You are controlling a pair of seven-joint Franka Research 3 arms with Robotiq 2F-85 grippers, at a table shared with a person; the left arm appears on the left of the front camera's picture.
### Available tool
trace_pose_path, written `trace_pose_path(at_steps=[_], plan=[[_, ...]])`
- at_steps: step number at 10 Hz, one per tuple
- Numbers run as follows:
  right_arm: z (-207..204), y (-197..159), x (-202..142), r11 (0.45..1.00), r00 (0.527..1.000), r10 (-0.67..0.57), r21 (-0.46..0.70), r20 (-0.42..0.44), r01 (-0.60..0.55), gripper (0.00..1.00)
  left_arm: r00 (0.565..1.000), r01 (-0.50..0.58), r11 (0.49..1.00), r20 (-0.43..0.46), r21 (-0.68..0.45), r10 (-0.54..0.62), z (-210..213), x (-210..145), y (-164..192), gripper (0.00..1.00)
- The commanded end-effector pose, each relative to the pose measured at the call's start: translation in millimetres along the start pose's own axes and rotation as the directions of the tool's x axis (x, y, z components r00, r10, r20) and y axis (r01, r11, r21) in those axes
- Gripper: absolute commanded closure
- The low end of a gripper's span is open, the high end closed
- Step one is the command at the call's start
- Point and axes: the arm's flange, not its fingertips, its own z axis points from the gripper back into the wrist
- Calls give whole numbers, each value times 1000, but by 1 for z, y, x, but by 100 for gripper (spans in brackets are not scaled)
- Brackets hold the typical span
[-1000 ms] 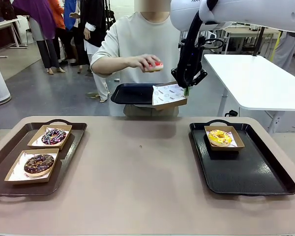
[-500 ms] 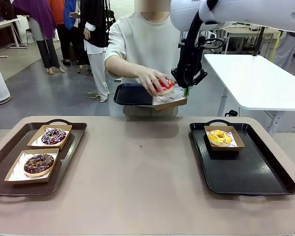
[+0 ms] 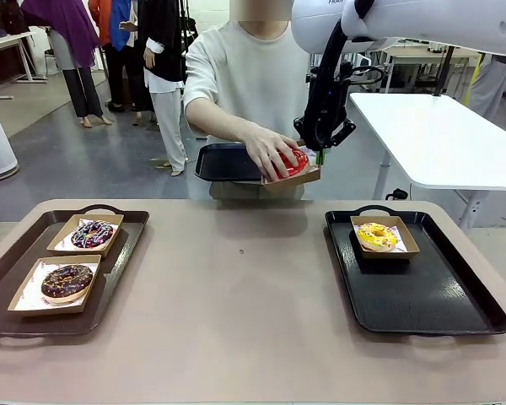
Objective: Individually package the donuts and arrange them on the tray.
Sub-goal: Place the picked Paper togo box on the Handle tray.
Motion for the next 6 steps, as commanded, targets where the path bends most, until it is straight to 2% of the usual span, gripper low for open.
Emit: trace_pose_path(at_steps=[1, 6], plan=[[-3, -5, -6, 1000, 1000, -3, 1, -2, 3, 100, 1000, 1, 1000, 5, -1, -1, 2, -1, -1, 0], [0, 0, 0, 1000, 1000, 0, 0, 0, 0, 99, 1000, 1, 1000, 5, -1, -1, 2, -1, -1, 0]])
